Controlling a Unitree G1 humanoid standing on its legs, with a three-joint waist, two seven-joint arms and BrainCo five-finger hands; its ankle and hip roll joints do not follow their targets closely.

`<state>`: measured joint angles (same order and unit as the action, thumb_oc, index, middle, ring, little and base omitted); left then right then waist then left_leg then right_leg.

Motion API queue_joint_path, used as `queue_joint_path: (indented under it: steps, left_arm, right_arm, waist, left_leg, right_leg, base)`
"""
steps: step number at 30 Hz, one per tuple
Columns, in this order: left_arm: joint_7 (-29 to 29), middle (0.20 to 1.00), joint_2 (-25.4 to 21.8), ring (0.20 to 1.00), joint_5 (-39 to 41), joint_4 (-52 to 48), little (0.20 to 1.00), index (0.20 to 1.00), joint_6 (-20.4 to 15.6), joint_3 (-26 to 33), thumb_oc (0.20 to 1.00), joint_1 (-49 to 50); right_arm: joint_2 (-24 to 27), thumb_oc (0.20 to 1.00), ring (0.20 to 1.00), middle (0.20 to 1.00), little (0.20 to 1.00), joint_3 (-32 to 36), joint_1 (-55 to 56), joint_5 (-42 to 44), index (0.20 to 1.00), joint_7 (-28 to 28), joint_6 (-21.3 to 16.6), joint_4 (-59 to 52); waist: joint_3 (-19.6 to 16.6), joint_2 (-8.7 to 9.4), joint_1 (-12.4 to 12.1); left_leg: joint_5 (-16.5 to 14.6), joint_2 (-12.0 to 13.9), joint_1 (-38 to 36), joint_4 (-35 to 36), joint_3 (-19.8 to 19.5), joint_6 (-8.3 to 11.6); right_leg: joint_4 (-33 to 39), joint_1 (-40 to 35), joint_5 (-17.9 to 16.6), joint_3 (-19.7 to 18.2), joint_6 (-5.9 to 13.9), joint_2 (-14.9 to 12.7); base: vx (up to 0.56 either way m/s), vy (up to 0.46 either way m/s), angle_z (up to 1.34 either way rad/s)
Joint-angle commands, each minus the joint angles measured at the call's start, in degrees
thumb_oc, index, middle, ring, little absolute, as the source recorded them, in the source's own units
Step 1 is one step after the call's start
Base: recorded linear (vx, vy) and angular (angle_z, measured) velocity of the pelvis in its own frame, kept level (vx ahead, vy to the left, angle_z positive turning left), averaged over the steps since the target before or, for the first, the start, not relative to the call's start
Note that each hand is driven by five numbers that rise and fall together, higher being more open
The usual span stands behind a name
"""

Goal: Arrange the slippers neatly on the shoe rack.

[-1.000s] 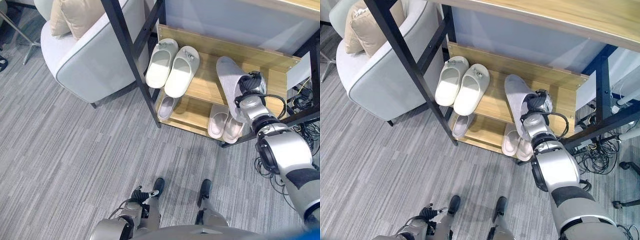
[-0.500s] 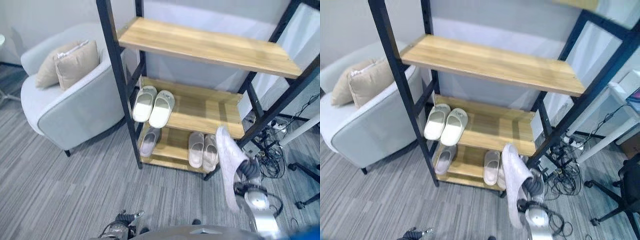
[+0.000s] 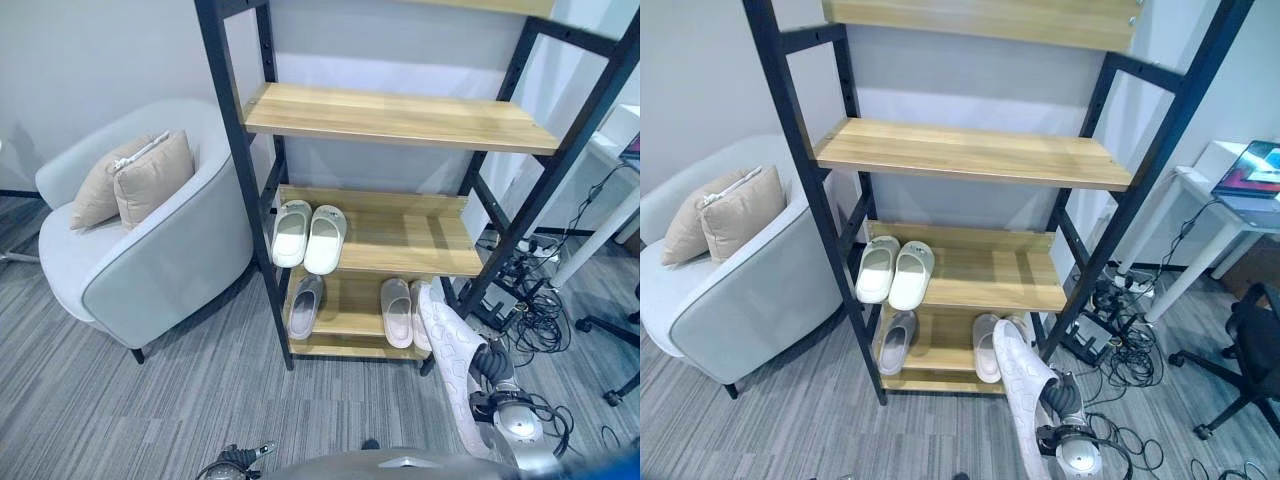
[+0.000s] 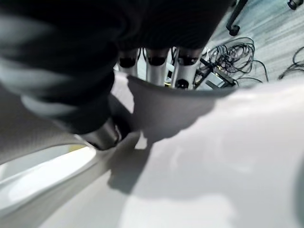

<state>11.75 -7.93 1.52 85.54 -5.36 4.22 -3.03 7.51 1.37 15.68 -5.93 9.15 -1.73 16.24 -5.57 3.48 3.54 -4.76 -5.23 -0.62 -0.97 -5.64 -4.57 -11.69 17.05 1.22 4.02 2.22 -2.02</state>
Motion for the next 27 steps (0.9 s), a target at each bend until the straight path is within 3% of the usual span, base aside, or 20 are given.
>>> queue_joint_path:
  steps: [1, 7, 10, 12, 13, 15, 16, 18, 19, 21, 24, 27]
  left_arm:
    - [0.8, 1.0, 2.2, 1.0, -1.7, 3.9, 1.0, 1.0, 0.6, -1.2, 1.0, 5.2]
    - [2.1, 1.0, 2.7, 1.0, -1.8, 0.7, 1.0, 1.0, -0.6, -0.9, 1.0, 4.8]
    - [2.2, 1.0, 2.5, 1.0, -0.6, -4.1, 1.0, 1.0, -2.0, 0.2, 1.0, 4.0]
    - [6.1, 1.0, 4.8, 1.0, -3.7, -9.9, 1.0, 1.0, -7.2, -3.9, 1.0, 10.2]
    - [9.0, 1.0, 5.0, 1.0, -3.8, -9.1, 1.0, 1.0, -9.1, -3.6, 1.0, 10.6]
    - [10.1, 1.0, 5.0, 1.0, -3.6, -8.7, 1.0, 1.0, -10.3, -3.3, 1.0, 10.2]
    - [11.0, 1.0, 4.8, 1.0, -3.4, -5.5, 1.0, 1.0, -11.4, -4.3, 1.0, 8.8]
    - [10.8, 1.0, 4.6, 1.0, -3.1, -4.4, 1.0, 1.0, -11.3, -4.2, 1.0, 7.7]
    - [10.0, 1.0, 4.2, 1.0, -2.9, -1.2, 1.0, 1.0, -10.5, -4.1, 1.0, 7.6]
    - [10.1, 1.0, 4.1, 1.0, -3.8, 0.5, 1.0, 1.0, -10.3, -5.0, 1.0, 8.2]
    - [10.6, 1.0, 3.6, 1.0, -5.8, 2.7, 1.0, 1.0, -9.3, -6.6, 1.0, 8.9]
    - [9.5, 1.0, 2.6, 1.0, -4.5, 2.0, 1.0, 1.0, -8.1, -4.3, 1.0, 8.4]
  right_arm:
    - [1.2, 0.2, 0.2, 0.2, 0.2, 0.7, -3.3, -0.3, 0.2, 0.4, -5.7, -2.9]
    - [-0.1, 0.2, 0.2, 0.2, 0.2, 0.9, -2.8, 2.7, 0.2, -1.0, -5.8, -1.2]
    - [1.2, 0.2, 0.2, 0.2, 0.2, 0.7, -1.6, 4.4, 0.2, -2.2, -6.7, -2.5]
    - [0.0, 0.2, 0.2, 0.2, 0.2, 1.5, -2.5, 5.4, 0.2, 0.9, -9.1, 1.8]
    - [-1.0, 0.2, 0.2, 0.2, 0.2, 0.8, -2.9, 4.1, 0.2, 2.2, -10.5, 4.6]
    - [-1.1, 0.2, 0.2, 0.2, 0.2, -0.5, -3.1, 3.1, 0.2, 3.7, -12.4, 6.8]
    - [-1.8, 0.2, 0.2, 0.2, 0.2, -2.9, -5.2, 4.0, 0.2, 4.9, -14.4, 9.9]
    - [-2.0, 0.2, 0.2, 0.2, 0.2, -3.7, -6.0, 4.2, 0.2, 5.2, -14.6, 10.2]
    - [-2.3, 0.2, 0.2, 0.2, 0.2, -4.8, -5.9, 3.0, 0.2, 5.6, -14.4, 10.4]
    - [-2.0, 0.2, 0.2, 0.2, 0.2, -5.9, -5.3, 2.1, 0.2, 6.7, -15.4, 10.7]
    - [-3.0, 0.2, 0.2, 0.2, 0.2, -6.5, -5.0, 2.3, 0.2, 7.4, -16.4, 12.8]
    - [-3.1, 0.2, 0.2, 0.2, 0.2, -6.8, -3.5, 2.1, 0.2, 7.8, -16.7, 14.2]
  waist:
    - [1.2, 0.67, -0.9]
    - [-0.1, -0.19, -1.2]
    - [0.5, -0.03, -1.5]
    - [1.9, 0.72, -3.0]
    - [2.5, 1.5, -3.5]
    - [2.8, 2.14, -4.0]
    - [4.1, 1.93, -5.8]
    - [4.9, 1.81, -5.8]
    - [4.2, 0.74, -5.6]
    - [3.7, 0.3, -5.4]
    - [3.0, 0.11, -5.2]
    - [1.8, -0.11, -4.9]
  left_leg:
    - [-2.9, 1.6, -3.5, -0.7, 3.3, -0.19]
    - [-3.6, 2.8, -3.6, -1.6, 3.1, 1.5]
    - [-3.5, 3.4, 0.6, -9.5, 3.8, 4.44]
    - [-2.5, 3.1, 5.8, -17.1, 2.8, 6.16]
    - [-1.5, 5.1, 8.5, -19.2, 3.3, 6.99]
    - [-1.2, 8.2, 9.4, -14.7, 3.6, 6.57]
    - [7.6, 10.6, 15.2, -7.7, -2.8, 7.16]
    - [8.7, 10.1, 17.0, -7.0, -4.7, 7.42]
    - [7.6, 11.2, 12.8, -3.6, -4.8, 8.45]
    - [6.8, 10.4, 11.2, -4.2, -4.6, 8.67]
    - [6.4, 9.0, 9.2, -4.0, -3.7, 7.64]
    - [6.0, 8.2, 6.4, -1.8, -2.6, 6.29]
  right_leg:
    - [5.4, -7.9, -2.5, -2.2, 0.38, -1.4]
    - [8.2, -10.9, -2.5, -2.3, -1.15, -0.7]
    - [9.0, -12.3, -2.0, -0.9, -2.35, -0.9]
    - [8.7, -12.3, -1.9, 0.6, -2.71, -1.4]
    - [8.1, -12.2, -0.6, 1.4, -2.89, -1.8]
    - [7.6, -12.6, 1.0, 1.5, -2.41, -2.3]
    - [6.3, -13.8, 3.4, -0.1, -2.96, -1.5]
    - [5.3, -14.3, 4.5, -0.5, -3.07, -1.4]
    - [4.2, -14.3, 5.4, -0.9, -2.58, -0.7]
    - [2.5, -14.2, 6.5, -1.5, -2.16, -1.0]
    - [1.9, -14.4, 6.8, -2.7, -1.61, -1.9]
    - [4.0, -15.7, 5.9, -4.1, -0.58, -2.8]
  base:
    - [0.09, -0.11, 0.49]
    - [0.05, -0.117, 0.05]
    - [-0.03, -0.114, 0.14]
    - [-0.16, -0.094, 0.49]
    - [-0.09, -0.028, 0.81]
    - [0.05, 0.082, 0.92]
    - [0.12, 0.112, 0.68]
    - [0.1, 0.089, 0.17]
    - [0.15, 0.161, 0.4]
    - [0.12, 0.148, -0.09]
    - [0.13, 0.131, -1.05]
    - [0.14, 0.111, -0.48]
